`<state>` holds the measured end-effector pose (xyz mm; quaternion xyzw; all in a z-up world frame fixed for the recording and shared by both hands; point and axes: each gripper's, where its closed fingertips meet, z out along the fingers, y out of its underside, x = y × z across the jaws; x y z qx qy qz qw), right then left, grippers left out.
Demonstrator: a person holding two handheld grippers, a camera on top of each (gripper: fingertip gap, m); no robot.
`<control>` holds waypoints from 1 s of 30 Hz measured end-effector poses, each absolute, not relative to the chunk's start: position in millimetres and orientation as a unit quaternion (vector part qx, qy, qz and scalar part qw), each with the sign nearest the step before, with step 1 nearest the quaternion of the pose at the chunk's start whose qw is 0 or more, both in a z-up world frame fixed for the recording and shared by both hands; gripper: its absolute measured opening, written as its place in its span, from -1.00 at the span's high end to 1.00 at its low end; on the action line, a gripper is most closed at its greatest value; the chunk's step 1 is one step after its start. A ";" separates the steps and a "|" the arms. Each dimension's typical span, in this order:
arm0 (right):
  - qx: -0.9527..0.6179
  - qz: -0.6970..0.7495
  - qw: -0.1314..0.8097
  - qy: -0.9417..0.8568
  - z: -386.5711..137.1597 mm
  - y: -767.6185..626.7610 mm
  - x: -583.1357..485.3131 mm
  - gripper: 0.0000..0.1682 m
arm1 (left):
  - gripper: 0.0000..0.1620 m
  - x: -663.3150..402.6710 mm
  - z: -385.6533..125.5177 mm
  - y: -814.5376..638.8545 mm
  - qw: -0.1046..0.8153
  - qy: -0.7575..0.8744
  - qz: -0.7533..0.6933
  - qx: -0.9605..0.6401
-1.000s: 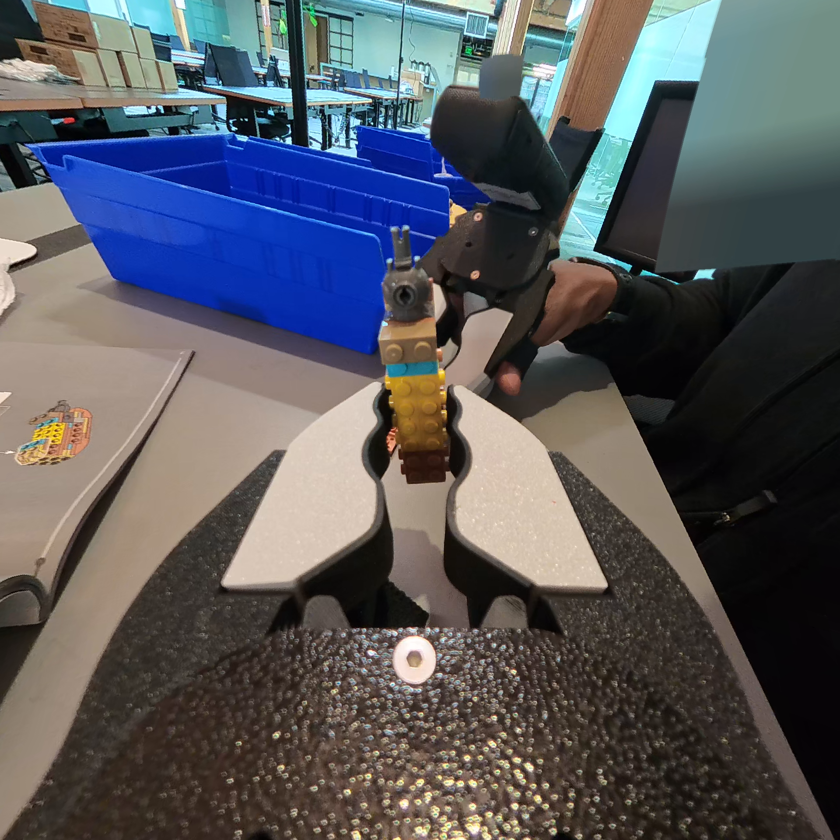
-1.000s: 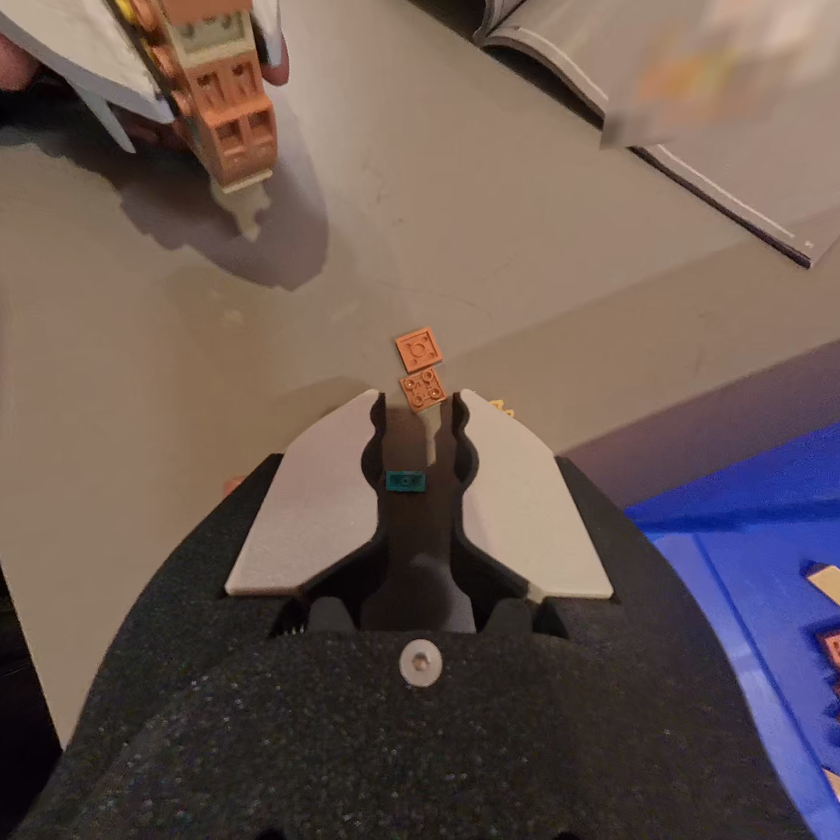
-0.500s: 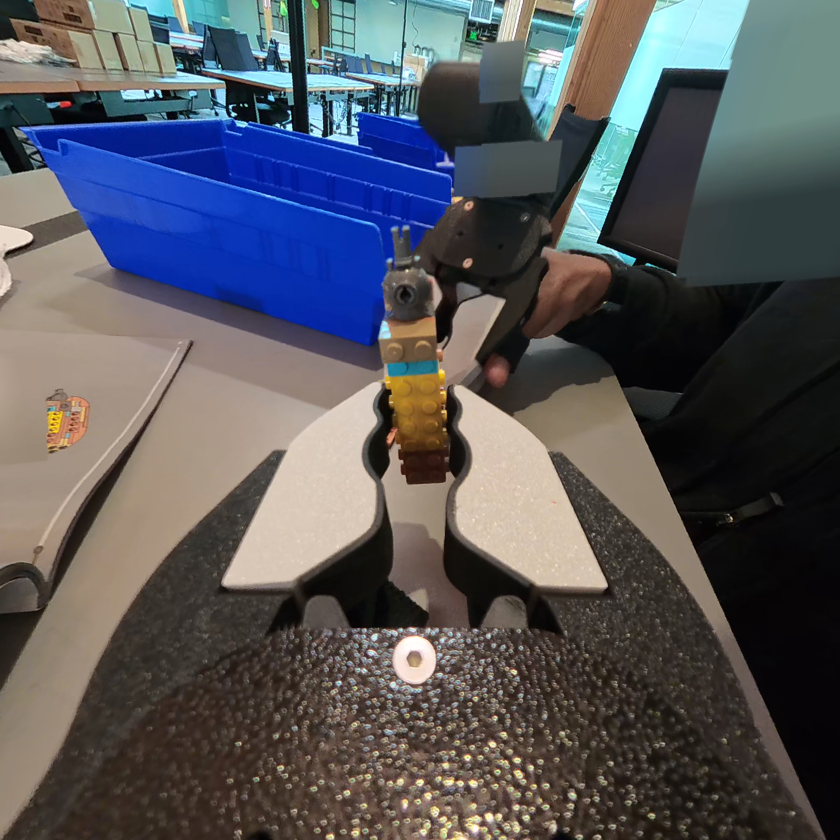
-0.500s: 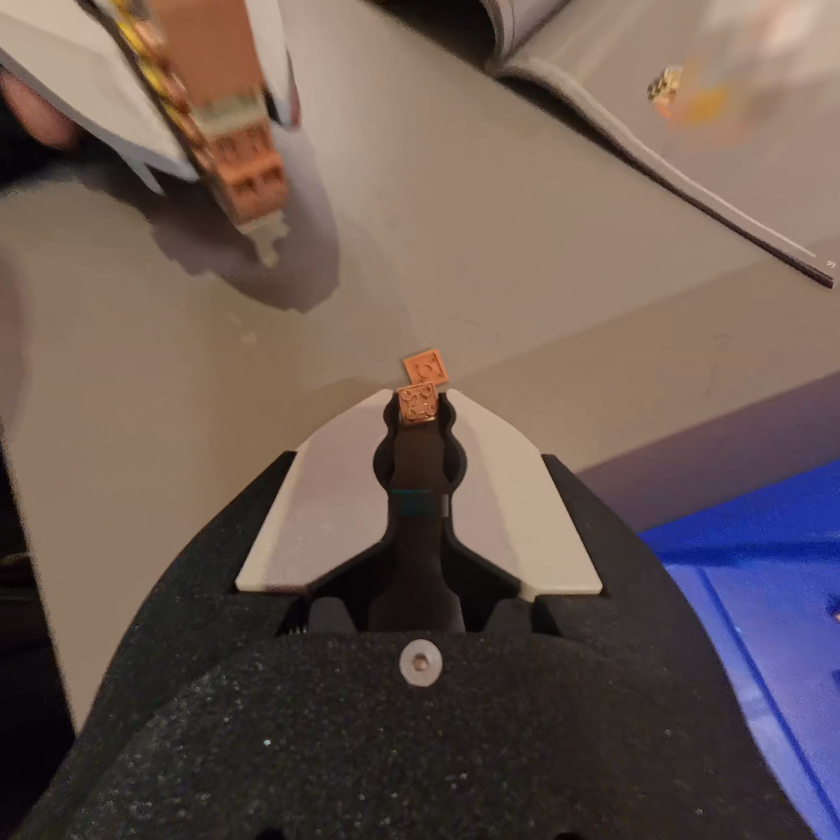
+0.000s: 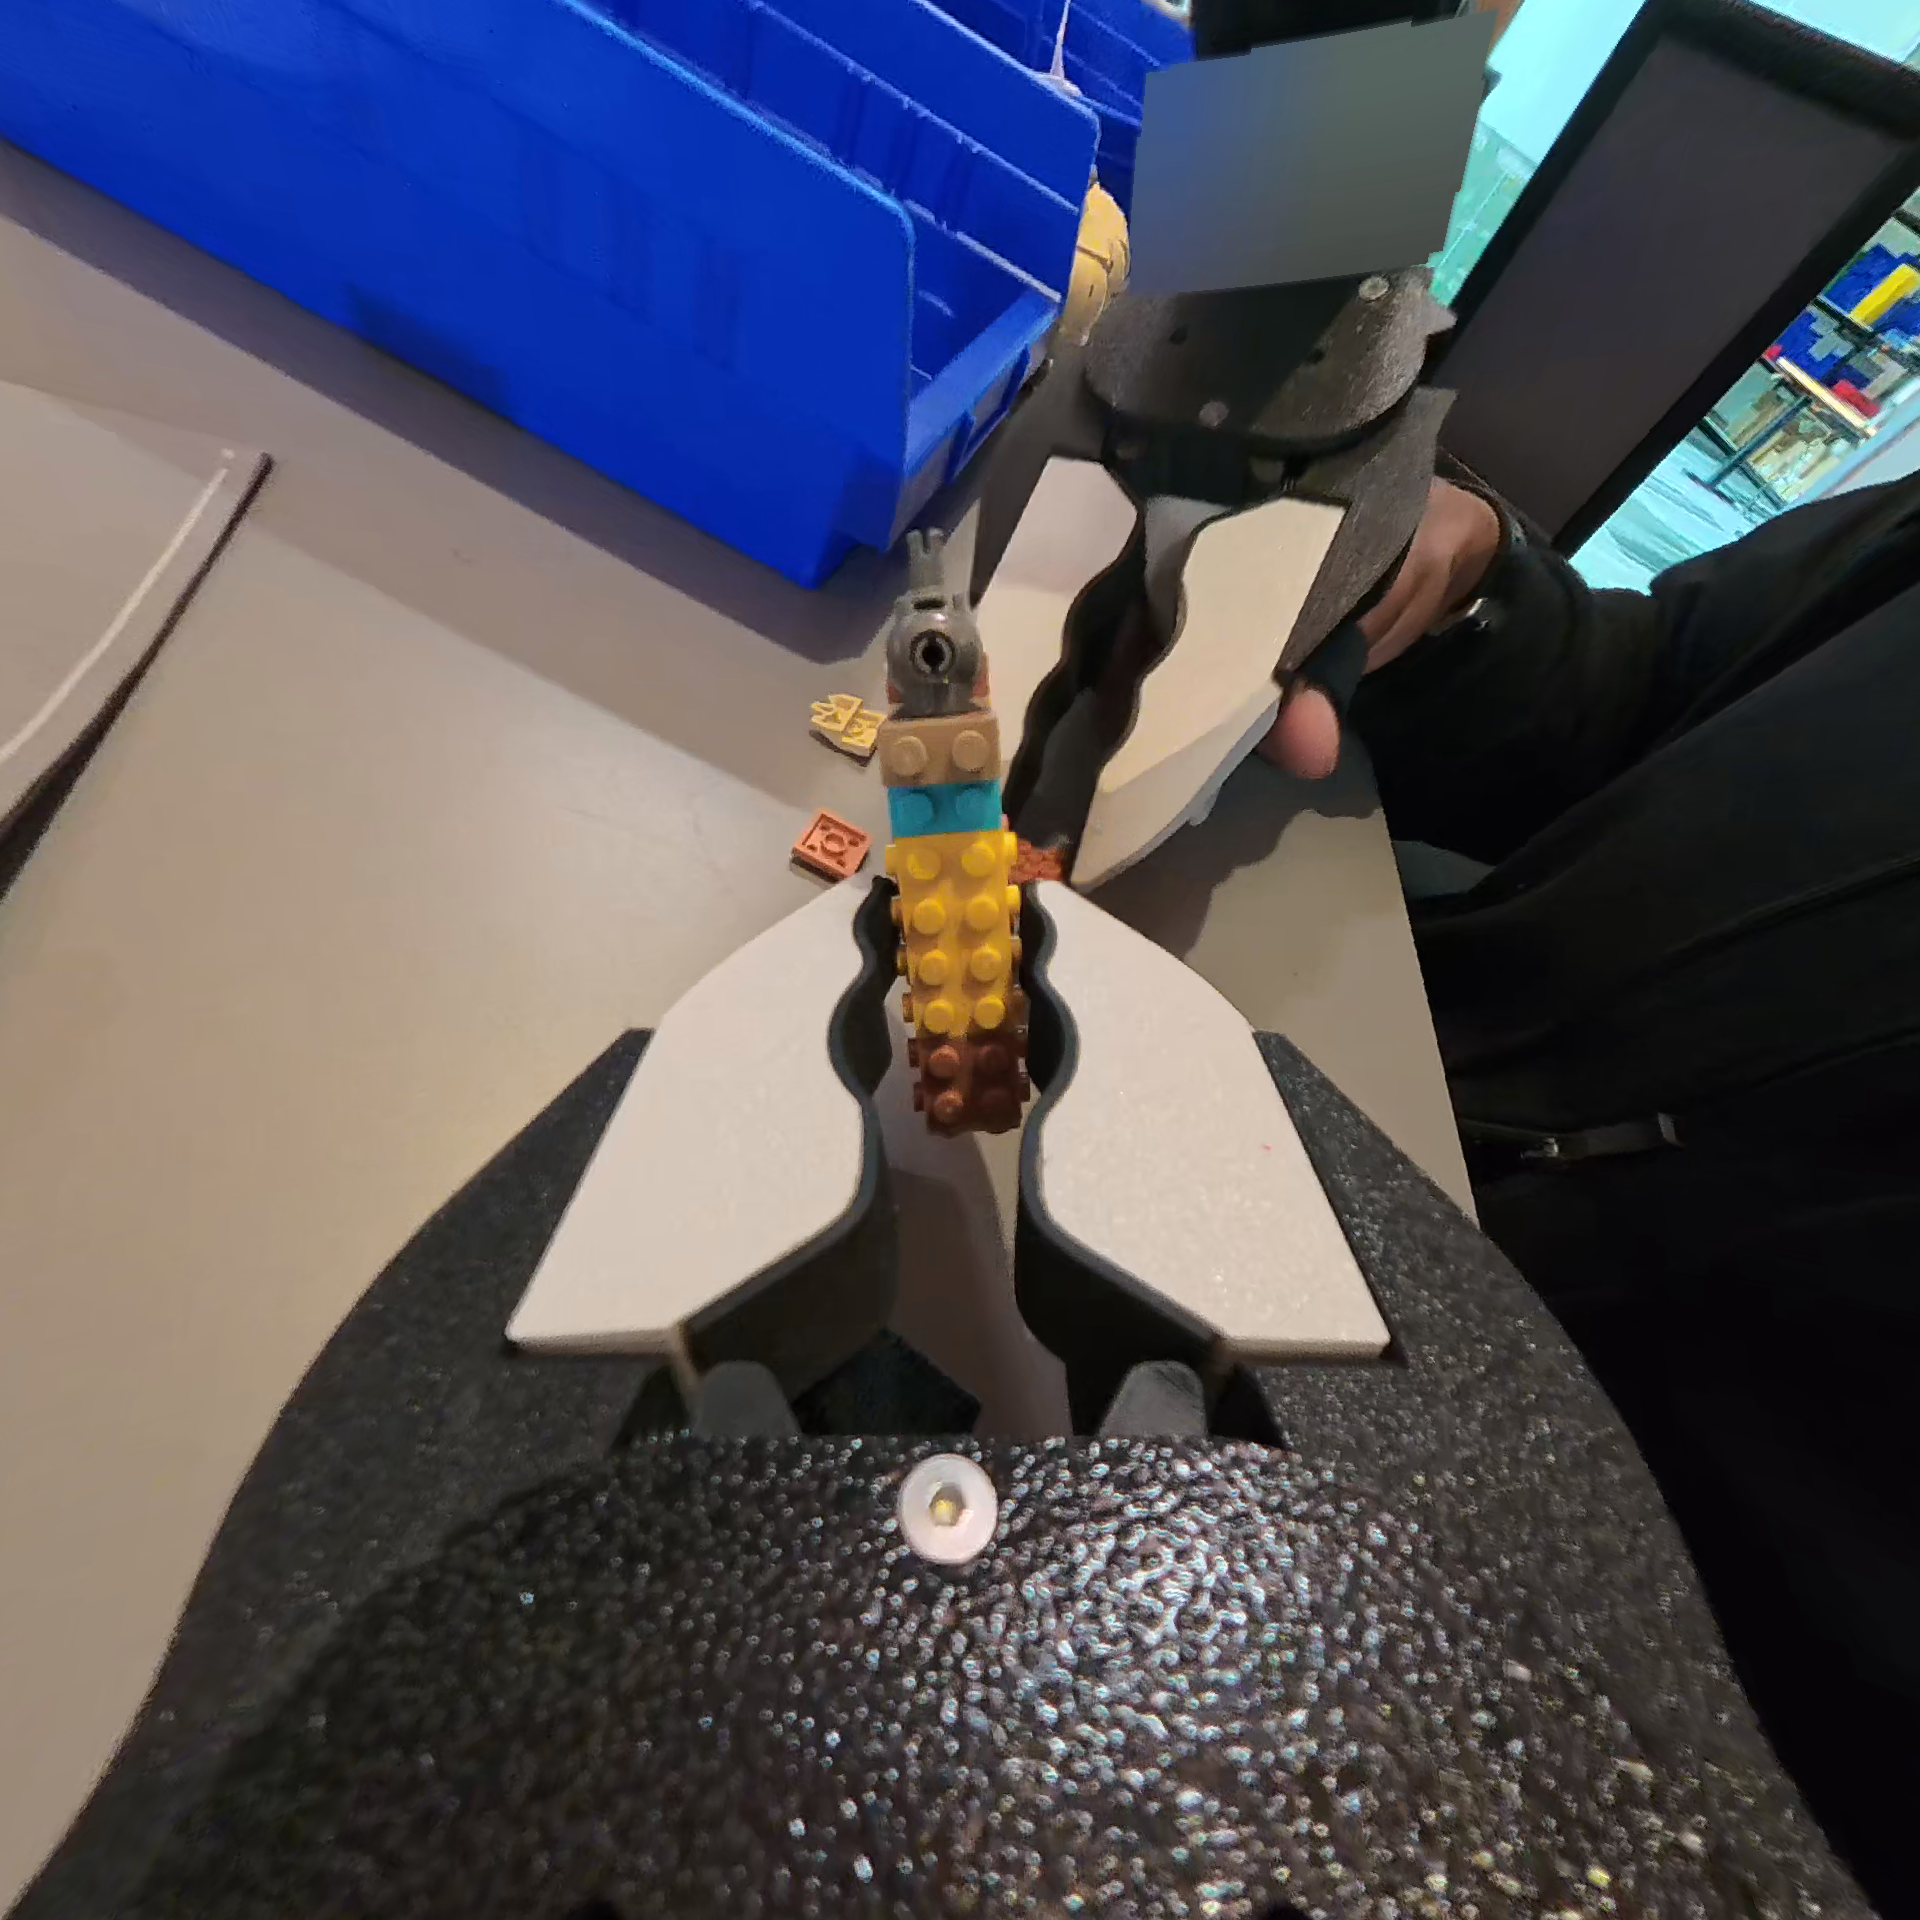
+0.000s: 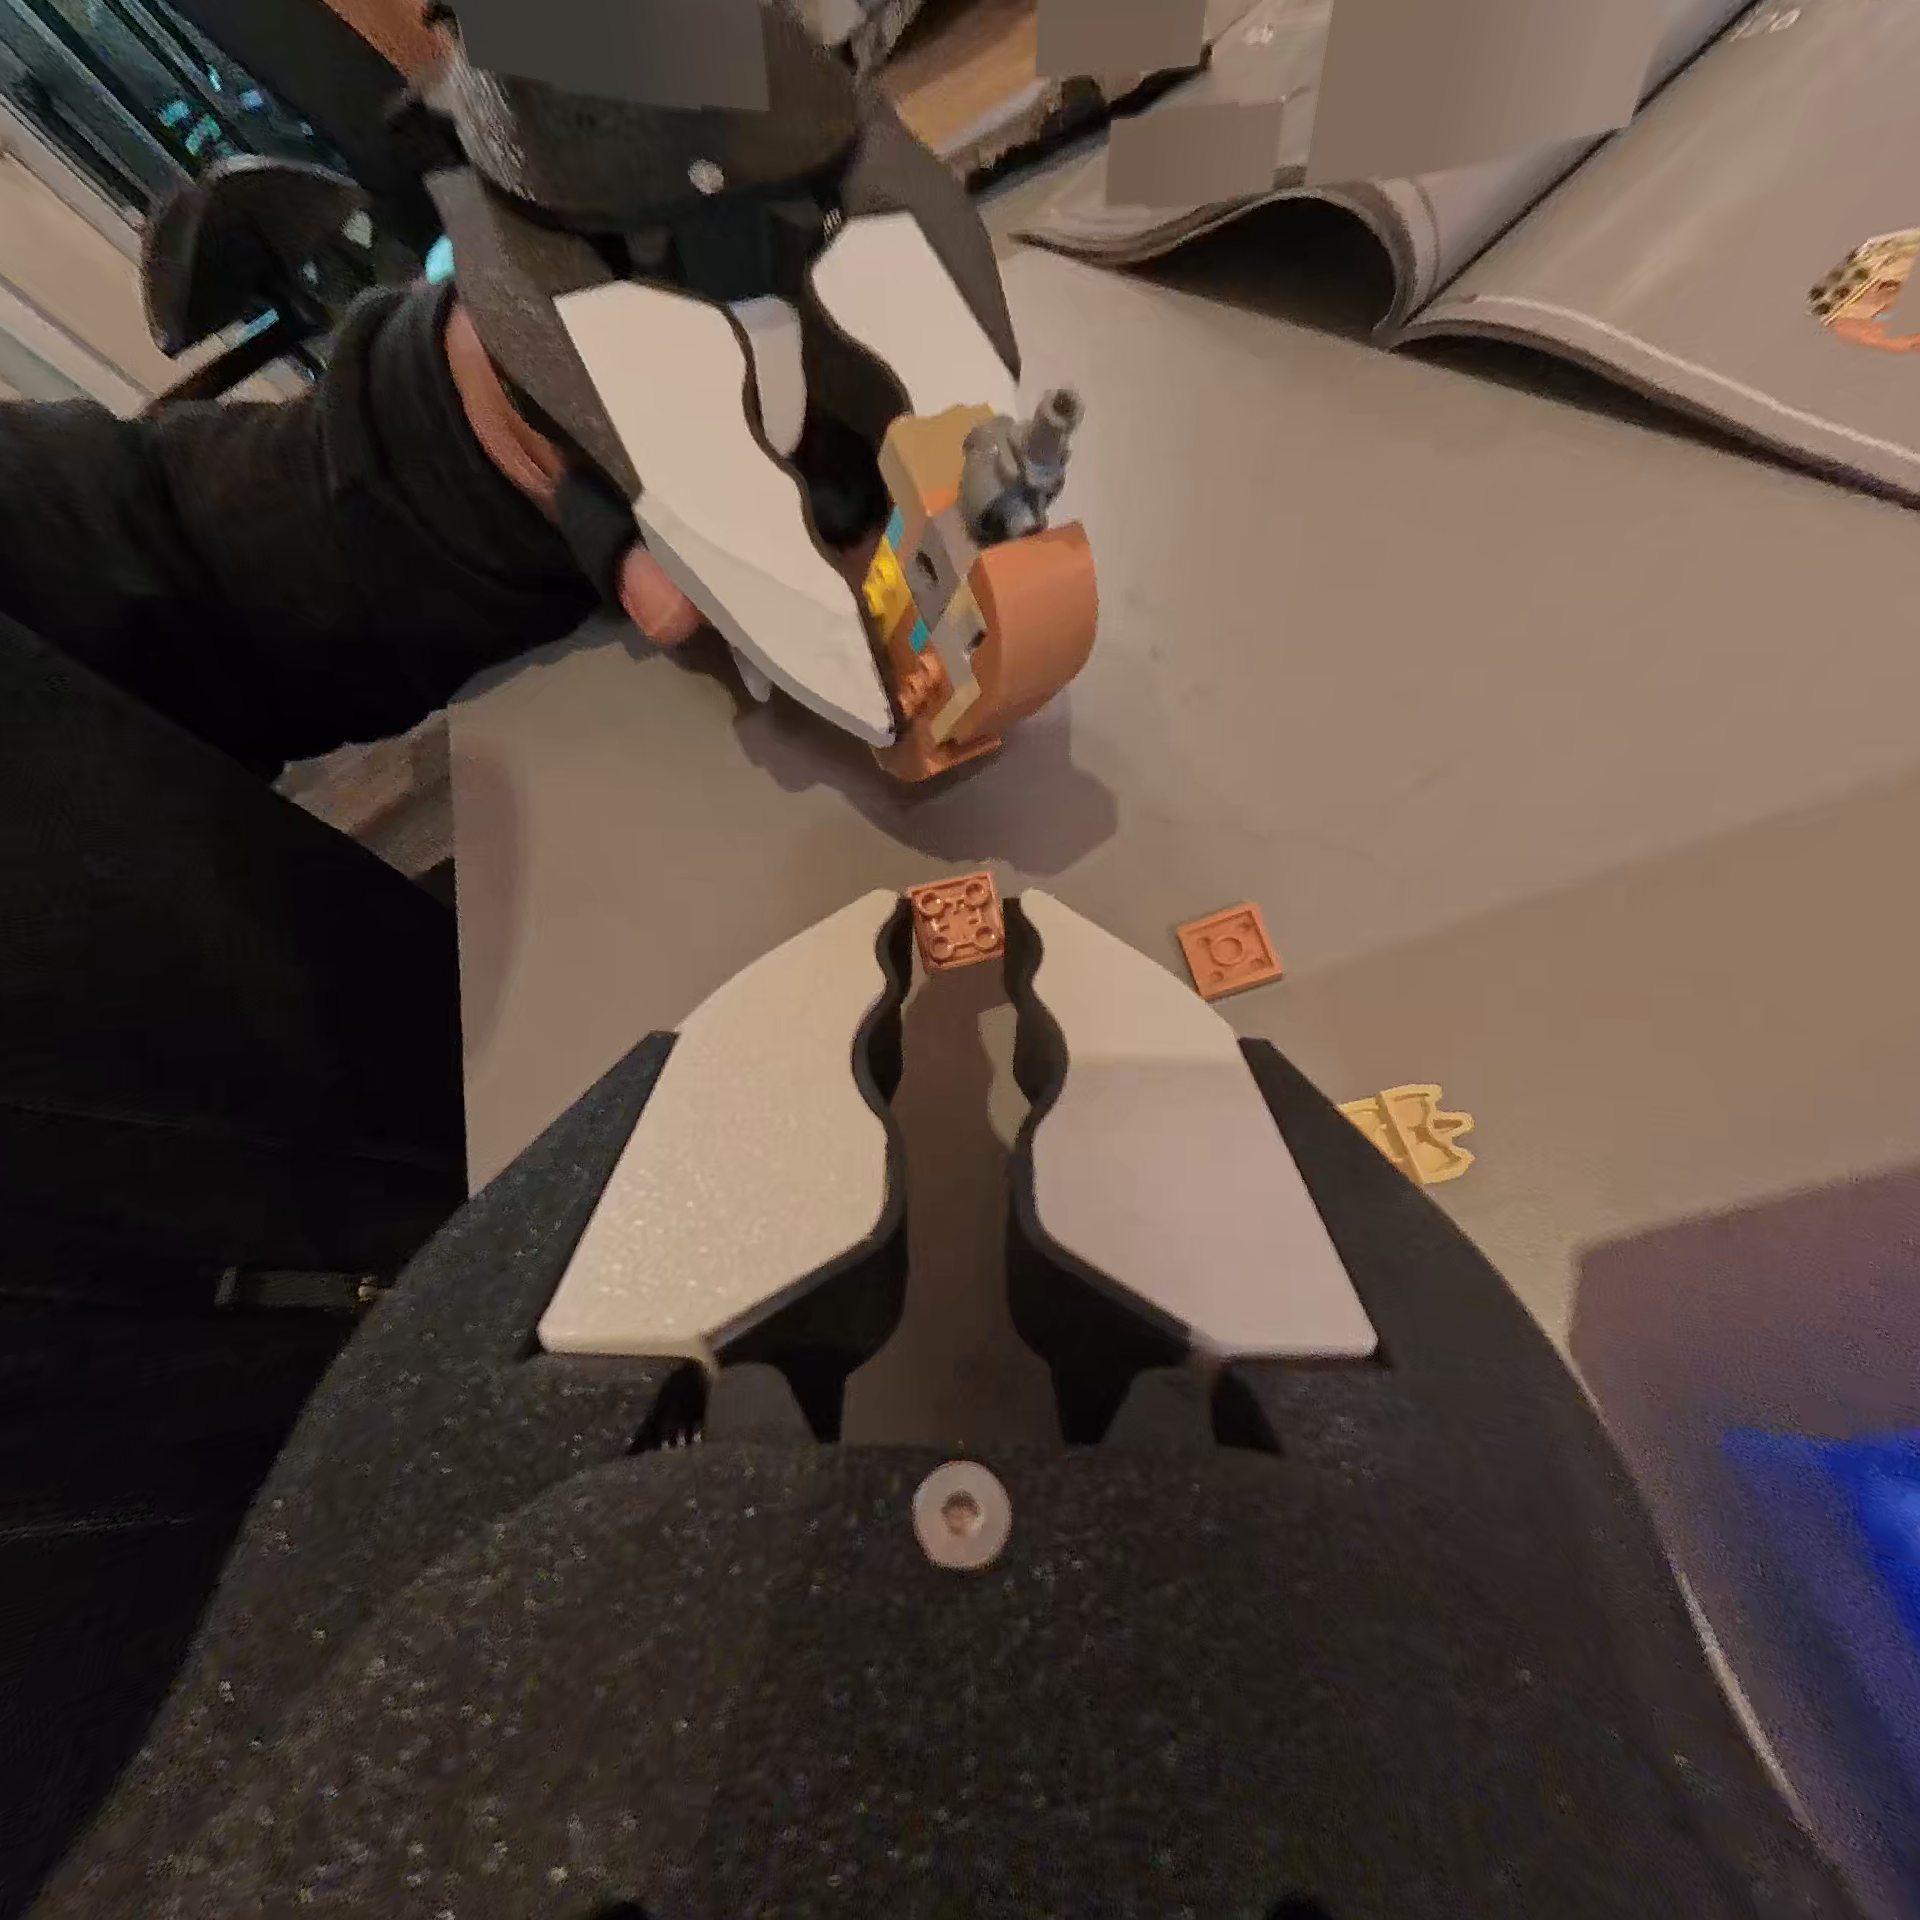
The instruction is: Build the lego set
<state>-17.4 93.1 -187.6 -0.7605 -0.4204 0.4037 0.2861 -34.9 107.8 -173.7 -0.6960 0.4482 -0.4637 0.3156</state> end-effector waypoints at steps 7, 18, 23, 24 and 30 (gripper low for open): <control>-0.773 0.365 0.260 -0.449 -204.3 89.6 -19.5 0.80 | 0.74 -34.6 -170.8 106.6 0.331 0.459 -0.458 -0.685; -0.694 0.528 0.326 -0.366 -144.8 89.8 -38.7 0.62 | 0.74 -27.1 -116.1 100.9 0.386 0.365 -0.612 -0.586; -0.661 0.572 0.340 -0.347 -128.6 87.5 -46.4 0.77 | 0.73 -23.5 -112.6 92.4 0.391 0.376 -0.621 -0.565; -0.661 0.568 0.342 -0.350 -128.5 87.8 -46.1 0.77 | 0.73 -23.7 -112.9 92.6 0.392 0.376 -0.619 -0.566; -0.726 0.424 0.283 -0.462 -162.3 83.0 -32.8 0.77 | 0.49 -40.2 -135.8 102.4 0.417 0.469 -0.493 -0.603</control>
